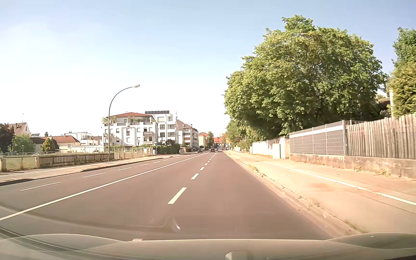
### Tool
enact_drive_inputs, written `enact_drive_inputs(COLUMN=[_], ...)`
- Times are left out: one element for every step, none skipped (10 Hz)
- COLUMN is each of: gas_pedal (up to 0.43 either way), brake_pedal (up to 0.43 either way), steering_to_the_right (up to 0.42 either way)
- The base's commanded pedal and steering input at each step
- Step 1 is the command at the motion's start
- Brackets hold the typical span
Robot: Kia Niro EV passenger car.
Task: Follow the waypoints while adhering to traffic rules and regulations
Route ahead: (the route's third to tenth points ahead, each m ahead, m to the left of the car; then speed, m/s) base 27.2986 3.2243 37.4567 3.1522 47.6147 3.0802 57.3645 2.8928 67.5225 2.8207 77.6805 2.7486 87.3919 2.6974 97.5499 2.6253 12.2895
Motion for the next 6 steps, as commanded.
enact_drive_inputs(gas_pedal=[0.028, 0.028, 0.028, 0.028, 0.028, 0.028], brake_pedal=[0.000, 0.000, 0.000, 0.000, 0.000, 0.000], steering_to_the_right=[-0.003, -0.003, -0.003, -0.002, -0.002, -0.002])
